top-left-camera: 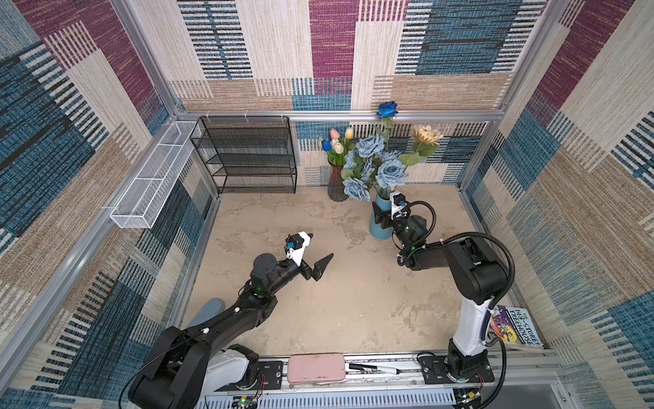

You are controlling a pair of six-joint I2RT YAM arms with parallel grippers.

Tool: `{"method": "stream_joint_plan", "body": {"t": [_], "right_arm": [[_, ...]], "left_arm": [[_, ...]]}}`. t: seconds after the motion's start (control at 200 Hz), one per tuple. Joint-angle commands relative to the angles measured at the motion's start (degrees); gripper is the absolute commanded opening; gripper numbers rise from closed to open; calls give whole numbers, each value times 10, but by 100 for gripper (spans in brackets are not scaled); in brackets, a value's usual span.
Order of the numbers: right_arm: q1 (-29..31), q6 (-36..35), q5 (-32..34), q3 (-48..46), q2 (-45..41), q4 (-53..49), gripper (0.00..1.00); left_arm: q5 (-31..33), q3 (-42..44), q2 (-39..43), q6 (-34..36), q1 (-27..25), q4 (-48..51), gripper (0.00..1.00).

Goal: Arrange the flowers into the vase

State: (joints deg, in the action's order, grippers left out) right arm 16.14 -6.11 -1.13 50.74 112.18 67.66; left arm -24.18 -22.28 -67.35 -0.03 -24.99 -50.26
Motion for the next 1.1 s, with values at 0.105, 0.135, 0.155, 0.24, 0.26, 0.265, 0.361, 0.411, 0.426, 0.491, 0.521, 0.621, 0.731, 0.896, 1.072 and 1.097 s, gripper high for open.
{"method": "stream_joint_plan", "body": {"t": [0.105, 0.135, 0.155, 0.24, 0.26, 0.265, 0.361, 0.411, 0.426, 0.491, 0.521, 0.621, 0.731, 0.896, 1.072, 1.097], "right_arm": [[-26, -7, 89, 65, 61, 170, 38], [-27, -5, 107, 75, 70, 174, 38], [-27, -5, 114, 82, 76, 178, 38], [-29, -3, 151, 107, 102, 194, 38], [-29, -1, 160, 113, 107, 198, 38], [-29, -1, 162, 115, 108, 199, 38], [-30, -11, 203, 149, 133, 201, 37], [-31, -17, 214, 169, 144, 187, 38], [-31, -19, 218, 175, 146, 185, 37], [-31, -28, 238, 196, 159, 183, 37], [-32, -30, 245, 204, 163, 181, 37], [-35, -31, 231, 236, 179, 159, 39], [-36, -32, 225, 279, 204, 134, 41], [-35, -9, 201, 330, 234, 93, 42], [-34, -5, 195, 359, 252, 71, 47], [-34, -4, 196, 359, 253, 73, 51]], "left_arm": [[0, 4, 8, 6, 0, -16, 99], [1, 5, 9, 6, 0, -13, 99], [1, 5, 10, 7, 1, -10, 99], [4, 7, 18, 9, 0, -3, 99], [4, 8, 20, 10, 0, -2, 99], [4, 8, 20, 10, 0, -1, 99], [8, 9, 30, 13, 0, 12, 99], [9, 9, 37, 14, 0, 21, 99], [9, 10, 39, 14, 0, 23, 99], [12, 12, 46, 16, 0, 27, 99], [14, 14, 47, 16, 1, 27, 99], [18, 15, 47, 18, 0, 26, 99], [17, 15, 41, 16, 1, 19, 99], [11, 9, 29, 11, 0, 12, 99], [12, 7, 28, 13, 0, 13, 99], [14, 7, 28, 13, 0, 13, 100]]}}
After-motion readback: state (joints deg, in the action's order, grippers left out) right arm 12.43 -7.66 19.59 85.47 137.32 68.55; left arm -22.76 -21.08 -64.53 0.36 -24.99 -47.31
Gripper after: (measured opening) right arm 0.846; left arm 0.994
